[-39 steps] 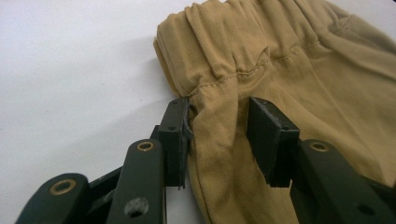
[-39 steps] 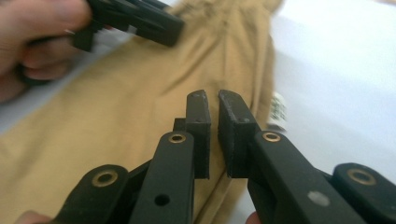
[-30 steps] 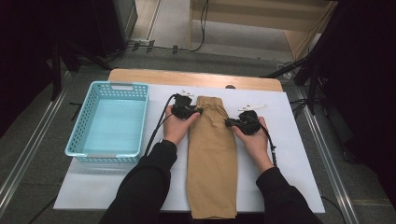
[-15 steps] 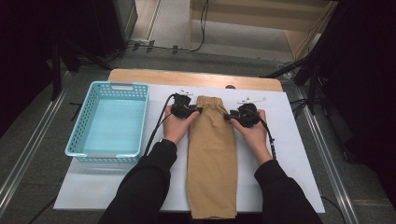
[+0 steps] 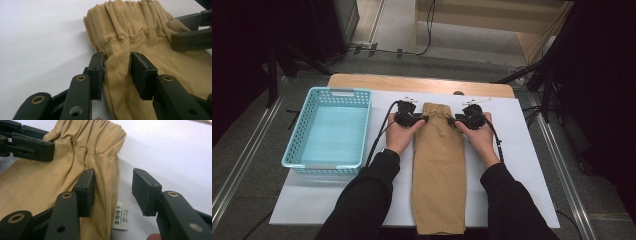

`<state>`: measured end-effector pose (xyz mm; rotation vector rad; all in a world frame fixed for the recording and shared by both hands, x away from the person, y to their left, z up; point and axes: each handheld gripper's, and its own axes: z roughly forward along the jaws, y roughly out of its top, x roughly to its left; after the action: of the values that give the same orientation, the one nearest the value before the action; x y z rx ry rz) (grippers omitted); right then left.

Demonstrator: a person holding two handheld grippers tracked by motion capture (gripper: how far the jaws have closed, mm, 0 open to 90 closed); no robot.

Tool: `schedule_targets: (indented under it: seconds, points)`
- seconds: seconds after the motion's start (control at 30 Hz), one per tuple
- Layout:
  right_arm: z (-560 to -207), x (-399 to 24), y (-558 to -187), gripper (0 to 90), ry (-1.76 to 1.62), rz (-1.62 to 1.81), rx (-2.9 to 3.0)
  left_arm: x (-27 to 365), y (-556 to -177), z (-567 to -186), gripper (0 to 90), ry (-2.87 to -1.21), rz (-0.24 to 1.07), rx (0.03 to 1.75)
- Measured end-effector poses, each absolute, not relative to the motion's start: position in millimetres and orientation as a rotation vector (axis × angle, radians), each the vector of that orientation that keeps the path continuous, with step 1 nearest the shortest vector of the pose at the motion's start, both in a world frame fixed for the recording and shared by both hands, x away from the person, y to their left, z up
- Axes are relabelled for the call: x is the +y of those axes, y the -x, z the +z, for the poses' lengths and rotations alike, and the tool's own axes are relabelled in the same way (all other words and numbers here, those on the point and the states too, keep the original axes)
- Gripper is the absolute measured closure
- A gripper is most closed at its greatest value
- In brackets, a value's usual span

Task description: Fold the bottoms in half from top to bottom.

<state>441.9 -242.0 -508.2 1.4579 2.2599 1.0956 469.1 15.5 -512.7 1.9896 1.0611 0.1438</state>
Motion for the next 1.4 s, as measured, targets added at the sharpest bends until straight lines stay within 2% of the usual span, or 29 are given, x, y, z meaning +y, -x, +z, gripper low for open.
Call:
schedule_targets:
  seconds: [0.17, 0.3, 0.63, 0.73, 1.4]
  points:
    - [-513.3, -242.7, -443.9, 51.1, -1.460, 1.074, 2.277, 18.1, -468.9, -512.7, 57.2, -1.981, 0.141, 1.088]
    - [-516.5, -244.3, -444.9, 52.0, -1.468, 1.095, 2.288, 17.6, -468.5, -513.8, 63.0, -1.989, 0.119, 1.079]
    - [-515.9, -240.1, -444.1, 77.5, -1.477, 1.117, 2.337, 17.4, -467.1, -511.9, 83.4, -2.001, 0.116, 1.068]
    - [-510.6, -237.5, -440.9, 81.7, -1.442, 1.070, 2.346, 18.1, -466.4, -509.1, 86.7, -2.010, 0.136, 1.048]
    - [-466.1, -247.0, -432.0, 83.7, -1.333, 1.202, 2.213, 21.3, -461.2, -460.5, 88.1, -1.932, 0.251, 0.963]
